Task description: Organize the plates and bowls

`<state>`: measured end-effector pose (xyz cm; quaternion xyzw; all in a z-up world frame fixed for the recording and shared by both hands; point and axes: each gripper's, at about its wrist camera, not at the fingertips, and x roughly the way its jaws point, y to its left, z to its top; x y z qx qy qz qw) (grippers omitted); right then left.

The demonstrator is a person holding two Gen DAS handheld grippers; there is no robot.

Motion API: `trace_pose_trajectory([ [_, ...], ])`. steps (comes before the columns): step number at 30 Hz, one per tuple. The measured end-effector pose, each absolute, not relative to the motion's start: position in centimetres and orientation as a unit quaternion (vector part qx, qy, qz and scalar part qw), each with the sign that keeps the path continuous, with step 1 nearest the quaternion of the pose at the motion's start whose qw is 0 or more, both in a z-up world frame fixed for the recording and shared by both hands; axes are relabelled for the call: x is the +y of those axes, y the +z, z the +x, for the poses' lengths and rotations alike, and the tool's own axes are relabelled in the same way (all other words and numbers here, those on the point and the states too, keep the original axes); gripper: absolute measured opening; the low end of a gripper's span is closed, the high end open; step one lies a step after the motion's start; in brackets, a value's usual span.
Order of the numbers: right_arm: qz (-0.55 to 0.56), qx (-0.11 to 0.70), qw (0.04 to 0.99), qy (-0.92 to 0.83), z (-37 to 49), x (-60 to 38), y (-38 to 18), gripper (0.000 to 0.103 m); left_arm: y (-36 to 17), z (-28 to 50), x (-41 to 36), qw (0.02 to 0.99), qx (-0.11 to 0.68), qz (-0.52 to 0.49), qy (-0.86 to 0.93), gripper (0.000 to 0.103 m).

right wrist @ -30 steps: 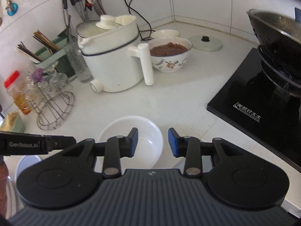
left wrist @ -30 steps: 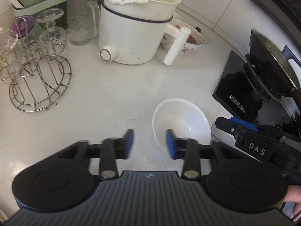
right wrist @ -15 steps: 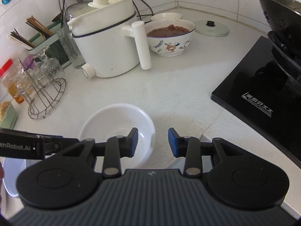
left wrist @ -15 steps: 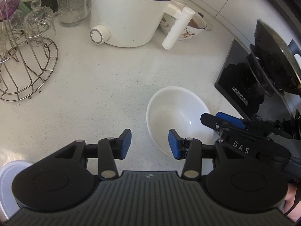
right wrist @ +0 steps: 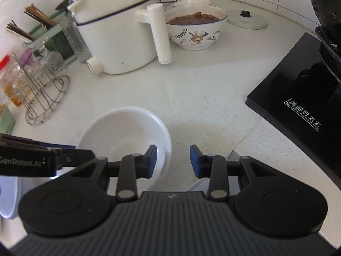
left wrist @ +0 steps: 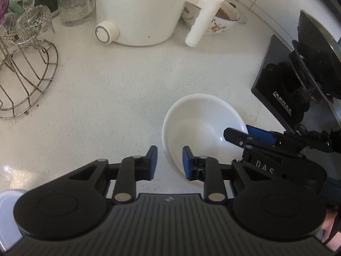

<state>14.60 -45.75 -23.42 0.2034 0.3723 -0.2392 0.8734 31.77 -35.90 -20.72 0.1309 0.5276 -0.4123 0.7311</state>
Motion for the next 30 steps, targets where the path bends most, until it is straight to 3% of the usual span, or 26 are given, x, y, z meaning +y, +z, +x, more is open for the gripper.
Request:
trace_pose_trajectory([
  [4,0.207,0.384,0.87,-0.231,15.2,-46.4,-23.9,0.032,-20.8,31.5,-36.4,0.736,0.526,0.137,-0.405,0.014],
  [9,0.215,0.391,0.869,-0.215,15.7,-46.9,-23.8,0.02,-20.6,31.6,-37.0,0.74,0.526,0.122,-0.401,0.011],
  [19,0.23,0.393,0.868,-0.198,15.9,-47.3,-22.9,0.02,-19.7,32.1,-36.3,0.746,0.526,0.099,-0.396,0.011],
  [30,0.262,0.364,0.875,-0.181,15.0,-45.0,-18.4,0.021,-14.8,32.0,-32.3,0.762,0.521,0.064,-0.379,0.011],
])
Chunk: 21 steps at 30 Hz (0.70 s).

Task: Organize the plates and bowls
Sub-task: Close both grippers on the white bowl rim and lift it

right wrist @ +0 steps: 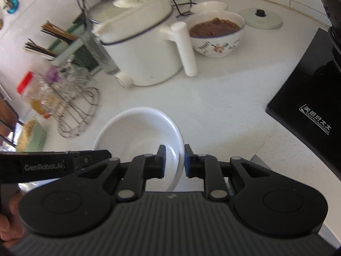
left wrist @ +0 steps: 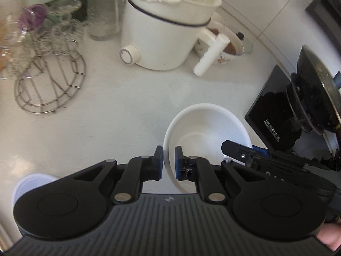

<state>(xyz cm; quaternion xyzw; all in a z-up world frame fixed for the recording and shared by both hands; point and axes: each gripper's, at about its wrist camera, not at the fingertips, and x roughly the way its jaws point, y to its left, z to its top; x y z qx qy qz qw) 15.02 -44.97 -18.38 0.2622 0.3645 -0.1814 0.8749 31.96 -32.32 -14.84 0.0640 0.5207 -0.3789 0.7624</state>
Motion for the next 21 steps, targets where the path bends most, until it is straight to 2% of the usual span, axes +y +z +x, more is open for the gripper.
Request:
trace_pose_trajectory([
  [9,0.274,0.334,0.886,-0.165,13.5,-41.8,-14.4,0.021,-10.1,31.3,-27.9,0.769,0.514,0.028,-0.379,0.012],
  [21,0.258,0.335,0.895,-0.139,14.3,-38.1,-12.7,0.022,-7.9,31.6,-22.5,0.783,0.505,-0.002,-0.363,0.012],
])
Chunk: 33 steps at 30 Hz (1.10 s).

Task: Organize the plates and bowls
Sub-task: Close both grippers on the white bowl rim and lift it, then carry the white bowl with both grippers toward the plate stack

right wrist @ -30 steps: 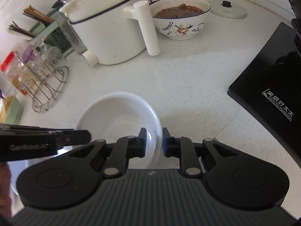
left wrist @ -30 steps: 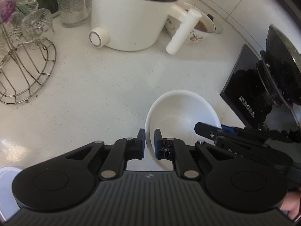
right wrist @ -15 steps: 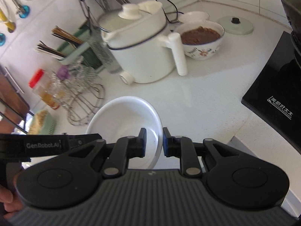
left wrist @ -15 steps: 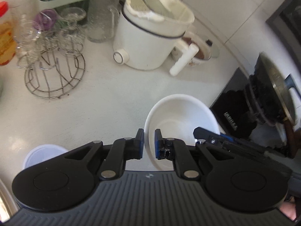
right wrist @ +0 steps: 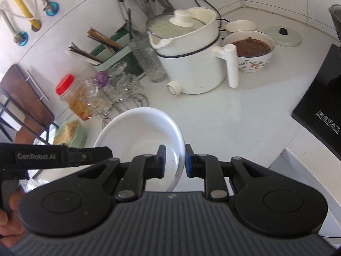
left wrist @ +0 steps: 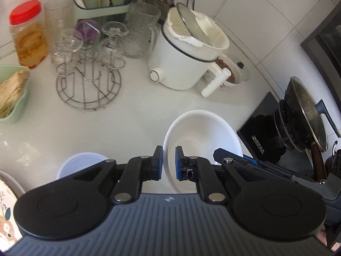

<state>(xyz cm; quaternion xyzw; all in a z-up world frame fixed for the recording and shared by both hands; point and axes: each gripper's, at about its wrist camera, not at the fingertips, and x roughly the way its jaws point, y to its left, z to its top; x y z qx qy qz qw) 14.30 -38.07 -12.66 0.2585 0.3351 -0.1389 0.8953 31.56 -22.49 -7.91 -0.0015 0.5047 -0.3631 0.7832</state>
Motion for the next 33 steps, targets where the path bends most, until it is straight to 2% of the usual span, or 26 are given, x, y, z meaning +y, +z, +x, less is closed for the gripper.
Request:
trace_pose_trajectory([
  [18,0.201,0.338,0.918,-0.05,17.9,-33.0,-10.2,0.022,-6.4,32.3,-14.6,0.831,0.465,-0.082,-0.294,0.012],
  [33,0.161,0.399,0.903,-0.009,22.9,-29.6,-12.4,0.022,-10.6,34.2,-10.5,0.827,0.503,-0.125,-0.219,0.012],
])
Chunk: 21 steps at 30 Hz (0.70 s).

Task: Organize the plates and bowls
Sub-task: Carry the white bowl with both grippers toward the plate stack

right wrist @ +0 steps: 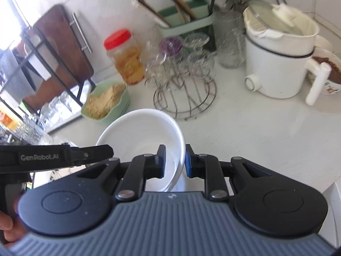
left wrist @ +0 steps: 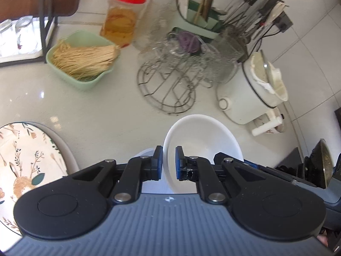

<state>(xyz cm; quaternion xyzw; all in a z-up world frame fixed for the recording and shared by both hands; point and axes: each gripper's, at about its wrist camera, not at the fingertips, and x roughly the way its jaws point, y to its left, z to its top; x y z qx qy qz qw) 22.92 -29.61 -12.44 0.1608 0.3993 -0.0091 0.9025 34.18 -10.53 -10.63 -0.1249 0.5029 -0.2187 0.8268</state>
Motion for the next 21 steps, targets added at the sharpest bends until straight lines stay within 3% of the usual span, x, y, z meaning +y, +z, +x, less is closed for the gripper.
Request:
trace_pose_trajectory([
  [18,0.128,0.471,0.873,0.029,24.8,-27.7,-17.9,0.022,-16.1,34.7,-9.6,0.809,0.55,-0.098,-0.186,0.012],
  [21,0.138,0.479,0.866,0.032,25.2,-27.9,-18.2,0.031,-16.2,34.6,-9.6,0.808,0.553,-0.089,-0.181,0.012],
])
